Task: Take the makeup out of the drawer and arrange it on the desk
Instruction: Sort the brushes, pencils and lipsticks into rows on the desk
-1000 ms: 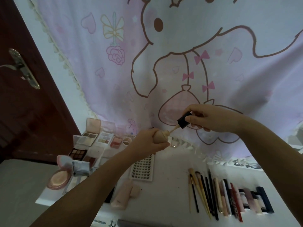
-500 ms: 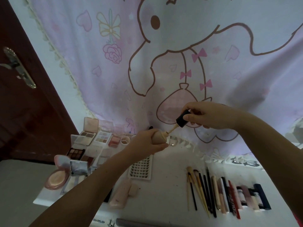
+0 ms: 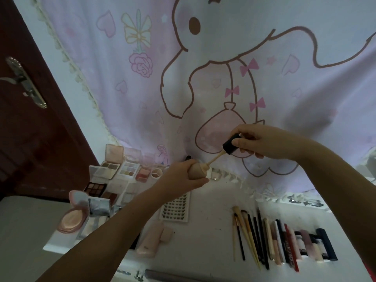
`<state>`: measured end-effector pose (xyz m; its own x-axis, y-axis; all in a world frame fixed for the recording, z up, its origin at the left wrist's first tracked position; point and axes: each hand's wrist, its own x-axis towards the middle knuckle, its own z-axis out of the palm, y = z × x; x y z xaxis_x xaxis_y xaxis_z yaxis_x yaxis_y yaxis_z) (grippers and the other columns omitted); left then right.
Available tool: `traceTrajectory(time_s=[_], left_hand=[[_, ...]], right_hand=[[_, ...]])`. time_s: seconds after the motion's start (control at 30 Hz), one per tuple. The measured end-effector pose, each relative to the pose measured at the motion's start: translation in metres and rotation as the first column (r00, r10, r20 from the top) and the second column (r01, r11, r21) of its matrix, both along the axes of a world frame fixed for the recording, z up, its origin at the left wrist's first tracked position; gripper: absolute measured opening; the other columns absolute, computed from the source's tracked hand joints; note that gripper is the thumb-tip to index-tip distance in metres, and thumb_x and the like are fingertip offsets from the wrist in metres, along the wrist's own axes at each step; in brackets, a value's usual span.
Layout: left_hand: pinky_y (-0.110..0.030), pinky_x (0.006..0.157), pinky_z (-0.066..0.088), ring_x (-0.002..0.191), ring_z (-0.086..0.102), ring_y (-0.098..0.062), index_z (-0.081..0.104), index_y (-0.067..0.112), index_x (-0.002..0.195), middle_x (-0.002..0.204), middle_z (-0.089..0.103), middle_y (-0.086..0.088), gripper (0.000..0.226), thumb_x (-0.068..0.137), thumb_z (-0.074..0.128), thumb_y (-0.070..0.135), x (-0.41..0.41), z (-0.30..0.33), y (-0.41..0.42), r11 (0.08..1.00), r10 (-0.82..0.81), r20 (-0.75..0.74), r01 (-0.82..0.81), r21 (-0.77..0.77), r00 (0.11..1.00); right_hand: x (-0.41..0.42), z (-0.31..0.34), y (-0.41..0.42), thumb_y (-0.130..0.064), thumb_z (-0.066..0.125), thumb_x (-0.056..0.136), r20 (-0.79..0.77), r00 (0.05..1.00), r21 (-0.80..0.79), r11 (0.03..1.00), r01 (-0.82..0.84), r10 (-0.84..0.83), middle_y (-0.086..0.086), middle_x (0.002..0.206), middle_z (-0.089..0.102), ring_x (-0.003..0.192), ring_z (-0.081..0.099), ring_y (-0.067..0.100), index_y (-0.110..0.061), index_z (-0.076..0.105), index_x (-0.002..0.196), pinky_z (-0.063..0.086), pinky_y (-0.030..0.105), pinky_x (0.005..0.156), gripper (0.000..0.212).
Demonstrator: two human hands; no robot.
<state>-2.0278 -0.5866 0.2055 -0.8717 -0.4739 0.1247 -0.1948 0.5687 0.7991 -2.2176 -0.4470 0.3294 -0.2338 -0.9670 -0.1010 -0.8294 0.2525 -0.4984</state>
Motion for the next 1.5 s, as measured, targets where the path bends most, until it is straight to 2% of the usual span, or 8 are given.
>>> traceTrajectory(time_s=[0.3,0.5,0.7,0.83,0.93,1.03,1.23,1.5], left_hand=[[-0.003,0.056,0.041,0.066,0.056,0.011,0.054,0.037,0.088,0.074,0.058,0.017,0.025,0.074,0.073,0.045,-0.002,-0.007,0.0,0.999,0.025,0.023,-0.024,-0.028,0.999],[-0.015,0.055,0.048,0.06,0.059,-0.001,0.06,0.018,0.098,0.077,0.064,0.003,0.026,0.08,0.071,0.032,-0.003,-0.022,-0.006,0.982,0.109,0.032,-0.113,0.152,0.993],[-0.024,0.069,0.052,0.078,0.06,-0.013,0.049,0.023,0.102,0.095,0.06,-0.012,0.015,0.094,0.052,0.011,-0.005,-0.05,0.001,0.854,0.117,0.041,-0.122,0.507,0.992],[-0.015,0.068,0.046,0.073,0.053,-0.008,0.055,0.016,0.093,0.085,0.058,-0.006,0.009,0.09,0.058,0.008,-0.017,-0.082,0.009,0.896,0.13,0.089,-0.156,0.416,0.987],[-0.037,0.079,0.048,0.081,0.055,-0.028,0.061,0.004,0.092,0.089,0.058,-0.021,0.009,0.084,0.064,0.006,-0.035,-0.109,0.013,0.92,0.148,0.135,-0.186,0.345,0.98],[-0.044,0.083,0.045,0.089,0.056,-0.033,0.062,0.003,0.101,0.097,0.058,-0.022,0.021,0.082,0.067,0.011,-0.054,-0.132,0.019,0.919,0.191,0.178,-0.239,0.315,0.965],[-0.017,0.071,0.041,0.087,0.057,-0.014,0.063,0.011,0.104,0.095,0.06,0.0,0.024,0.082,0.069,0.016,-0.101,-0.167,0.038,0.863,0.302,0.195,-0.355,0.361,0.933],[-0.001,0.076,0.04,0.088,0.05,0.001,0.052,0.032,0.107,0.101,0.042,0.012,0.038,0.082,0.07,0.011,-0.143,-0.196,0.05,0.779,0.537,0.04,-0.513,0.361,0.843]], right_hand=[[-0.013,-0.009,0.005,-0.036,0.049,0.095,0.046,0.999,0.031,0.999,0.029,-0.03,-0.008,0.064,0.056,0.047,0.048,0.001,-0.032,0.057,0.095,0.045,0.016,0.049,0.009],[-0.025,-0.02,0.009,-0.032,0.052,0.094,0.214,0.97,-0.031,0.992,0.124,-0.115,-0.012,0.064,0.061,0.053,0.053,0.0,-0.03,0.059,0.094,0.045,0.014,0.049,0.007],[-0.019,-0.111,0.03,-0.017,0.058,0.087,0.87,0.428,0.064,0.918,0.391,-0.243,0.006,0.094,0.071,0.078,0.067,0.013,-0.012,0.059,0.105,0.054,0.024,0.061,0.018],[-0.001,-0.188,0.043,-0.02,0.058,0.083,0.966,0.126,0.15,0.883,0.445,-0.228,0.009,0.109,0.069,0.099,0.067,0.021,-0.013,0.061,0.118,0.056,0.033,0.071,0.036],[0.008,-0.228,0.042,-0.018,0.056,0.087,0.963,0.01,0.228,0.831,0.507,-0.271,0.01,0.109,0.069,0.101,0.067,0.023,-0.009,0.059,0.117,0.056,0.034,0.072,0.032],[0.008,-0.254,0.035,-0.013,0.049,0.095,0.921,0.153,0.214,0.793,0.57,-0.359,0.006,0.109,0.069,0.101,0.067,0.019,-0.011,0.052,0.114,0.055,0.03,0.073,0.019],[-0.02,-0.29,0.011,-0.014,0.057,0.092,0.598,0.605,0.044,0.775,0.631,-0.526,-0.001,0.114,0.057,0.105,0.056,0.013,-0.02,0.054,0.115,0.048,0.029,0.087,0.024],[-0.042,-0.341,-0.02,-0.024,0.055,0.092,0.525,0.594,0.001,0.698,0.716,-0.61,-0.012,0.096,0.054,0.097,0.052,0.013,-0.027,0.052,0.102,0.046,0.03,0.087,0.01]])
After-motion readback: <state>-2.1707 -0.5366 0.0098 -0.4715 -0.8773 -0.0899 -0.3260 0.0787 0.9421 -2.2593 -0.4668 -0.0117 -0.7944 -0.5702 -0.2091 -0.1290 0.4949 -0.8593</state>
